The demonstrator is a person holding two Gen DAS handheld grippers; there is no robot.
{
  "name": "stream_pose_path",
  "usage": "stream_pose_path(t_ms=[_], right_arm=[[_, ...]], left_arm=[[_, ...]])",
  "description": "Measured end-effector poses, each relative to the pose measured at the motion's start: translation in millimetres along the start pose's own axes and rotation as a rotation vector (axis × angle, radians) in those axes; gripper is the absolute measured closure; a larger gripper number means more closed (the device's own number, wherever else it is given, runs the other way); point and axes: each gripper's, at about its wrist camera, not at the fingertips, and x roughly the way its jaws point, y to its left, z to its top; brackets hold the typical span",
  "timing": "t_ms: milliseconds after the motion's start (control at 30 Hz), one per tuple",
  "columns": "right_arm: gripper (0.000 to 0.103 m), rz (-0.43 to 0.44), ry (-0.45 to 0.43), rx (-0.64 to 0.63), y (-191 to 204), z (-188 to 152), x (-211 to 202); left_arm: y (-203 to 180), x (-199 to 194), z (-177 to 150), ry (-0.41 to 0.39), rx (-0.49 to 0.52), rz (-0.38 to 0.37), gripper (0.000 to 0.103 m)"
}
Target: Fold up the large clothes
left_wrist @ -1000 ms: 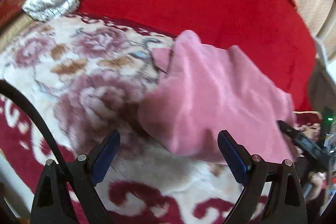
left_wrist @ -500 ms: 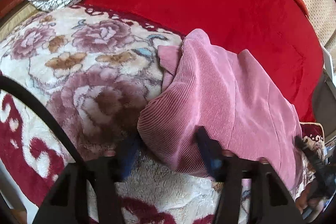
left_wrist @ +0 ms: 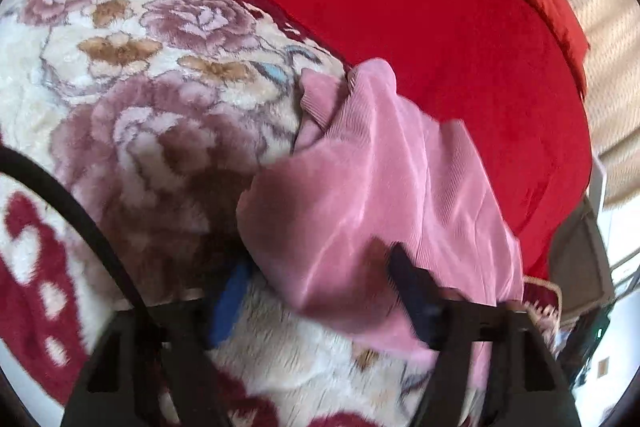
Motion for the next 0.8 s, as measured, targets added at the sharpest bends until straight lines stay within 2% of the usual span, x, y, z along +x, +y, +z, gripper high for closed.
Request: stream_pose_path(t_ms=[67, 100, 200, 267, 300, 333, 433, 467, 500, 533, 633, 700, 800], right_arm=[[0.069, -0.004, -0.006, -0.015, 1.7, 3.2, -1.2], [0.069, 0.006, -0.003, 0.002, -0.3, 3.5, -1.2], [0.069, 0.046, 0.005, 0.056, -9.9, 4.5, -1.3], [0.069, 0.058, 0.008, 0.068, -10.4, 6.6, 2.9], [0.069, 0.061, 0.009, 0.072, -12.2, 5.2, 0.9], [0.069, 0.063, 0.01, 0.072, -10.9, 6.5, -0.3], [0.069, 0.07, 0.014, 0.079, -9.3, 5.4, -0.1], [0.069, 0.074, 0.016, 0.08, -9.5, 5.3, 0.9], [0.069, 0.078, 0.018, 0.083, -10.6, 5.5, 1.2], [0.071, 0.083, 0.02, 0.088, -11.9, 5.6, 1.2], [0.071, 0.103, 0.027, 0.103, -16.7, 5.9, 1.4], [0.071, 0.116, 0.031, 0.116, -19.7, 6.1, 1.4], [0.071, 0.132, 0.039, 0.131, -23.1, 6.4, 1.3]], left_arm=[[2.1, 7.3, 5.9, -0.009, -0.028, -0.011, 0.053], [2.3, 8.6, 7.0, -0.017, -0.038, -0.027, 0.06], [-1.7, 12.6, 9.1, -0.031, -0.023, -0.03, 0.061], [-5.9, 13.3, 9.1, -0.048, -0.01, -0.033, 0.056], [-7.6, 14.8, 9.2, -0.048, -0.005, -0.04, 0.044], [-8.7, 17.2, 9.9, -0.045, -0.002, -0.05, 0.039], [-11.6, 20.1, 11.4, -0.057, -0.006, -0.057, 0.039], [-10.7, 20.5, 12.1, -0.061, -0.01, -0.057, 0.043], [-9.8, 20.5, 12.5, -0.065, -0.012, -0.056, 0.059], [-9.4, 21.3, 13.4, -0.061, -0.011, -0.062, 0.066], [-13.6, 18.7, 13.5, -0.082, 0.007, -0.074, 0.073], [-24.9, 12.3, 12.8, -0.116, 0.062, -0.06, 0.075], [-58.6, -8.1, 5.0, -0.198, 0.23, -0.052, 0.076]])
